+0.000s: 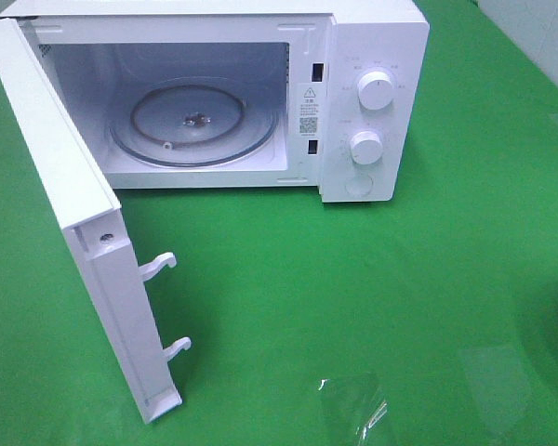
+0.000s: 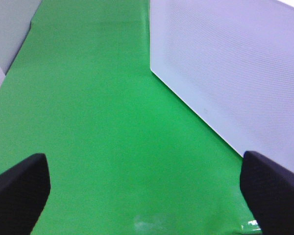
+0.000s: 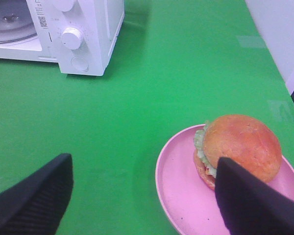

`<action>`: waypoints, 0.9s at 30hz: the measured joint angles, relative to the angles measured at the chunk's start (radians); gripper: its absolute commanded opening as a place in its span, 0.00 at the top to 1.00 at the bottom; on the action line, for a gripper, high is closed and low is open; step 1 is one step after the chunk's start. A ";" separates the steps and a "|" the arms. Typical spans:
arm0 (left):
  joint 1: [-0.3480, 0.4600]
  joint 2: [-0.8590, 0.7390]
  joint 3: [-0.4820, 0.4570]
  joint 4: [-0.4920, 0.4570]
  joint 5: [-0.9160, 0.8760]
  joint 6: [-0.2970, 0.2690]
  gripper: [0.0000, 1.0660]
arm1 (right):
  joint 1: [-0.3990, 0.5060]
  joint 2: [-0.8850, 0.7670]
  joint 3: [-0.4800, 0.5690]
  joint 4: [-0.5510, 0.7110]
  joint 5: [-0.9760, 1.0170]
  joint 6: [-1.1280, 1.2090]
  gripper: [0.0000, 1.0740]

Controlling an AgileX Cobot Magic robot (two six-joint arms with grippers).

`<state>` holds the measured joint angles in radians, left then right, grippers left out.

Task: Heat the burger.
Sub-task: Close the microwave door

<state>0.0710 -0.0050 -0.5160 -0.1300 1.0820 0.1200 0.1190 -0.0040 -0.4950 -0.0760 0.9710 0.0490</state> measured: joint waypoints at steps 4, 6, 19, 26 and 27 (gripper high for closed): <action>0.000 0.000 0.000 -0.026 -0.005 0.000 0.08 | 0.000 0.000 0.000 0.000 0.000 0.000 0.29; 0.000 0.000 -0.011 -0.030 -0.030 0.000 0.09 | 0.000 0.000 0.000 0.000 0.000 0.000 0.29; 0.000 0.083 0.013 -0.030 -0.347 -0.004 0.60 | 0.000 0.000 0.000 0.000 0.000 0.000 0.30; 0.000 0.257 0.067 -0.026 -0.569 -0.004 0.97 | 0.000 0.000 0.000 0.000 0.000 0.000 0.30; 0.000 0.257 0.067 -0.026 -0.569 -0.004 0.97 | 0.000 0.000 0.000 0.000 0.000 0.000 0.30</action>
<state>0.0710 0.2520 -0.4490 -0.1560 0.5130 0.1160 0.1190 -0.0040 -0.4950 -0.0760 0.9710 0.0490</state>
